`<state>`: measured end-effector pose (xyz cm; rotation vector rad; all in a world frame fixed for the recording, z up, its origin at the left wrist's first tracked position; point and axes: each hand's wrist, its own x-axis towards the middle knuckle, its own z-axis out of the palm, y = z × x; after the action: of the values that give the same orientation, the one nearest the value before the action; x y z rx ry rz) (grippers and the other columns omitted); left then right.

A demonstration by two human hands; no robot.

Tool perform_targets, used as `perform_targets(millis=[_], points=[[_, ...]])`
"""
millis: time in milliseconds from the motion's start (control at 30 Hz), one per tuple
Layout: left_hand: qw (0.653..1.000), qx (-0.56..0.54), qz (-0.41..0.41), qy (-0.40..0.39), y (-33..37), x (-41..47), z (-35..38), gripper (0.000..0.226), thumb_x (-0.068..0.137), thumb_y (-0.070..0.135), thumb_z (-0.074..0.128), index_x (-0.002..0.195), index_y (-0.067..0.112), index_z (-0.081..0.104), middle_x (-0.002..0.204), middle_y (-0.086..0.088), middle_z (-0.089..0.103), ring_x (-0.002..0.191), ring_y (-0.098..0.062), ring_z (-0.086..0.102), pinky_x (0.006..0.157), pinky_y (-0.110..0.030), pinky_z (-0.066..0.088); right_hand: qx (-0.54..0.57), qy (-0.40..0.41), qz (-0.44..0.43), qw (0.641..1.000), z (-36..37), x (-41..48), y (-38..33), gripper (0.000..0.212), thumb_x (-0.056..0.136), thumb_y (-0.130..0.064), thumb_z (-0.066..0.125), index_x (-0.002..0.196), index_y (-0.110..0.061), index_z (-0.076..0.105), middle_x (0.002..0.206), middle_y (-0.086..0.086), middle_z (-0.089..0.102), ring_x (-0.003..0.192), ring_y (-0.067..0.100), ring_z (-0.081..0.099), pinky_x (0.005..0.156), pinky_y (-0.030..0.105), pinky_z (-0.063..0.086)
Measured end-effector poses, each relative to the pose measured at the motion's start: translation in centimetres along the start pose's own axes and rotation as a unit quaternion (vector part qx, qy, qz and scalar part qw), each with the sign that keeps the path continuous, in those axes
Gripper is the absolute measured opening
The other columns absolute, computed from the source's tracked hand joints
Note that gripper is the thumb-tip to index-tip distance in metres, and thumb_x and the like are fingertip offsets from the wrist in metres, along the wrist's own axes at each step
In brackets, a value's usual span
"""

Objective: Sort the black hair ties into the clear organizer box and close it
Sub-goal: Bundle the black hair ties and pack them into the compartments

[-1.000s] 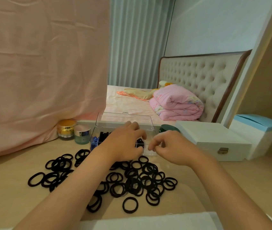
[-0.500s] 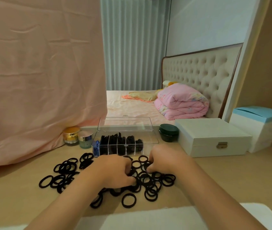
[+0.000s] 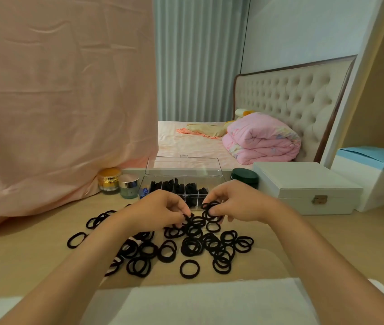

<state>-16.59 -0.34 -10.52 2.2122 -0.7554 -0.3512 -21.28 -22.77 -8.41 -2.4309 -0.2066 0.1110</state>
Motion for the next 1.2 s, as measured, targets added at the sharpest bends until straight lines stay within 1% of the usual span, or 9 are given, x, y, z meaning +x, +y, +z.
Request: perform_targets(millis=[233,367,467,533,667,800,933,1067,1200], points=[[0.994,-0.102,0.006,-0.033,-0.2,-0.5,-0.4,0.023,0.095,0.003,0.061,0.097,0.020,0.076,0.084,-0.002,0.071,0.077,-0.013,0.069,0.070,-0.021,0.055,0.011,-0.105,0.038,0.994,-0.7,-0.8,-0.7,0.022,0.089,0.003,0.063,0.094,-0.016,0.071,0.103,0.014,0.072,0.075,0.015,0.071,0.065,0.027,0.058],[0.995,0.074,0.031,-0.065,0.3,-0.3,1.2,0.015,0.090,0.024,0.072,0.103,0.030,0.074,0.093,0.008,0.072,0.079,-0.002,0.067,0.074,-0.018,0.051,-0.149,-0.140,0.078,0.976,1.5,-0.1,-0.9,0.027,0.090,-0.014,0.073,0.114,-0.025,0.066,0.096,-0.003,0.067,0.073,0.008,0.069,0.058,0.019,0.054],[0.980,0.181,0.016,-0.086,0.7,-0.2,2.4,0.022,0.089,0.032,0.074,0.109,0.030,0.068,0.097,0.012,0.066,0.084,-0.003,0.062,0.074,-0.019,0.047,-0.219,-0.122,0.093,0.964,2.8,0.4,-0.7,0.042,0.089,-0.024,0.076,0.129,-0.026,0.064,0.107,-0.005,0.065,0.094,0.013,0.066,0.081,0.028,0.058],[0.969,0.233,0.010,-0.079,1.0,-0.2,2.8,0.023,0.090,0.033,0.071,0.112,0.029,0.066,0.094,0.015,0.061,0.088,-0.006,0.060,0.073,-0.021,0.045,-0.246,-0.110,0.095,0.958,3.0,0.4,-0.7,0.039,0.088,-0.025,0.076,0.126,-0.024,0.066,0.113,-0.003,0.066,0.102,0.016,0.064,0.090,0.031,0.056],[0.940,0.337,0.012,-0.058,1.8,-0.3,3.0,0.025,0.092,0.037,0.066,0.117,0.032,0.065,0.097,0.013,0.061,0.090,-0.009,0.056,0.070,-0.025,0.042,-0.262,-0.120,0.094,0.953,3.0,0.4,-1.0,0.022,0.088,-0.023,0.074,0.110,-0.019,0.070,0.101,0.000,0.069,0.095,0.019,0.067,0.086,0.033,0.058],[0.936,0.343,-0.001,-0.079,1.8,-0.4,2.9,0.023,0.094,0.033,0.062,0.117,0.030,0.067,0.107,0.008,0.067,0.097,-0.013,0.061,0.074,-0.026,0.046,-0.225,-0.114,0.086,0.964,2.6,0.3,-0.7,0.012,0.088,-0.014,0.073,0.093,-0.024,0.067,0.094,-0.001,0.069,0.085,0.016,0.069,0.080,0.032,0.061],[0.957,0.276,-0.002,-0.085,1.0,-0.5,1.8,0.009,0.098,0.029,0.056,0.107,0.030,0.059,0.091,0.012,0.056,0.080,-0.007,0.053,0.067,-0.021,0.039,-0.161,-0.082,0.044,0.983,1.5,0.0,-0.8,0.015,0.089,-0.017,0.074,0.101,-0.025,0.071,0.098,-0.004,0.072,0.082,0.015,0.074,0.075,0.030,0.062],[0.989,0.144,-0.005,-0.044,0.3,-0.9,-1.1,0.008,0.098,0.025,0.057,0.096,0.032,0.059,0.091,0.011,0.064,0.074,-0.003,0.057,0.066,-0.016,0.042,-0.053,-0.056,0.001,0.997,2.0,0.3,-1.2,0.032,0.091,-0.016,0.070,0.120,-0.029,0.071,0.098,-0.008,0.074,0.080,0.016,0.074,0.074,0.033,0.063],[0.995,0.099,-0.027,-0.001,-0.6,-1.1,-1.9,0.011,0.095,0.024,0.064,0.103,0.032,0.067,0.099,0.001,0.072,0.081,-0.009,0.064,0.074,-0.021,0.051,-0.166,-0.038,0.010,0.985,4.8,1.3,-0.8,0.041,0.096,-0.020,0.063,0.137,-0.024,0.062,0.117,-0.002,0.070,0.098,0.011,0.068,0.085,0.027,0.058]])
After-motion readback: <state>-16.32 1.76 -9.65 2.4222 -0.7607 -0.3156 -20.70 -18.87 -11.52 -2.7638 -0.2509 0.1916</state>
